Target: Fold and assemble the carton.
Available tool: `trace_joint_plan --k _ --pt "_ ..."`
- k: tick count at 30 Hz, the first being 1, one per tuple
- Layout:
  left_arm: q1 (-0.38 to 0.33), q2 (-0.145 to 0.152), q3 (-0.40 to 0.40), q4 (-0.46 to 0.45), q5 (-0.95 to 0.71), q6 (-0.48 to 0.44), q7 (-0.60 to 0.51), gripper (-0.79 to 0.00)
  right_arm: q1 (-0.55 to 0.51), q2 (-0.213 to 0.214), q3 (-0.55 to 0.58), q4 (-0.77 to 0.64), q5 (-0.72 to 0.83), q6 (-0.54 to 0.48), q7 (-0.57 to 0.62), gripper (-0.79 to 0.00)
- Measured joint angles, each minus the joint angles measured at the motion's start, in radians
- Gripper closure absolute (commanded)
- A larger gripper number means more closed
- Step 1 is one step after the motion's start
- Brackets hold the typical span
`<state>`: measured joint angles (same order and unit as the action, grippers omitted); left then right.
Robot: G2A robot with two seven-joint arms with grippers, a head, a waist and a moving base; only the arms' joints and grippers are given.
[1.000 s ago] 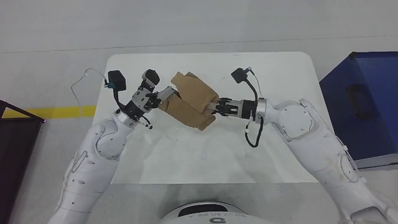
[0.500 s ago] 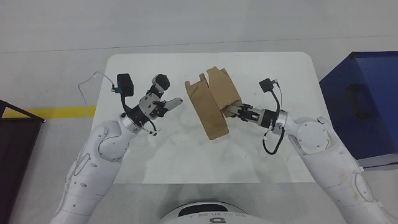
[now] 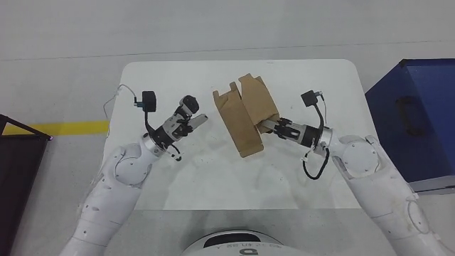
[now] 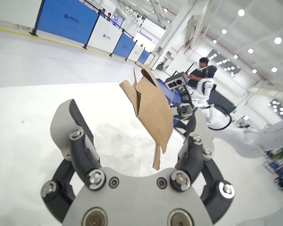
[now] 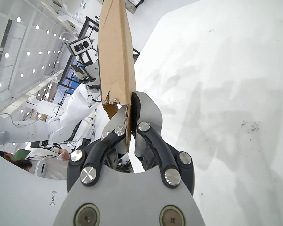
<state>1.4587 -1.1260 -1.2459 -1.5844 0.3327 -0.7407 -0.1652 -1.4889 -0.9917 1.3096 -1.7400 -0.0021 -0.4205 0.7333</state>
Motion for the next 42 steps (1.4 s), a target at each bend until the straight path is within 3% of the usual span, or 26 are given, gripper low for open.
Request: trace_joint_plan --k 3,8,13,15,17,27,32,37,38,39,40,42 --pt "-0.024 -0.001 0.018 0.015 -0.134 0.012 -0.068 -0.699 -0.003 -0.001 -0.006 -0.015 -0.020 0.006 -0.008 0.000" --pt "-0.049 -0.003 0.048 0.032 -0.114 -0.013 -0.132 -0.650 -0.005 -0.001 -0.010 -0.033 -0.037 0.015 -0.014 0.000" --pt "-0.063 -0.005 0.068 0.042 -0.129 -0.041 -0.154 -0.514 -0.007 0.000 -0.007 -0.039 -0.037 0.017 -0.010 0.000" --pt "-0.067 -0.006 0.069 0.045 -0.131 -0.044 -0.154 -0.397 -0.007 0.000 -0.007 -0.040 -0.035 0.016 -0.010 0.000" --pt "-0.070 -0.006 0.069 0.048 -0.136 -0.044 -0.149 -0.348 -0.008 0.000 -0.008 -0.041 -0.033 0.015 -0.008 0.000" --pt "-0.076 -0.008 0.071 0.051 -0.124 -0.050 -0.147 -0.259 -0.015 0.001 -0.021 -0.054 -0.045 0.008 0.005 0.000" --pt "-0.074 -0.008 0.069 0.047 -0.098 -0.044 -0.141 0.000 -0.016 0.002 -0.025 -0.067 -0.072 0.006 0.009 0.000" --pt "-0.075 -0.007 0.062 0.037 -0.063 -0.035 -0.129 0.000 -0.024 0.005 -0.013 -0.095 -0.093 0.009 0.007 0.000" --pt "-0.075 -0.008 0.062 0.034 -0.058 -0.035 -0.127 0.000 -0.027 0.005 -0.010 -0.101 -0.096 0.010 0.005 -0.083" --pt "-0.075 -0.008 0.062 0.032 -0.053 -0.035 -0.125 0.000 -0.030 0.006 -0.007 -0.108 -0.099 0.012 0.003 -0.363" --pt "-0.076 -0.008 0.063 0.030 -0.048 -0.035 -0.121 0.000 -0.036 0.007 -0.002 -0.115 -0.103 0.015 -0.002 -0.785" --pt "-0.076 -0.009 0.063 0.027 -0.041 -0.031 -0.111 0.000 -0.046 0.007 0.008 -0.126 -0.105 0.024 -0.019 -0.785"
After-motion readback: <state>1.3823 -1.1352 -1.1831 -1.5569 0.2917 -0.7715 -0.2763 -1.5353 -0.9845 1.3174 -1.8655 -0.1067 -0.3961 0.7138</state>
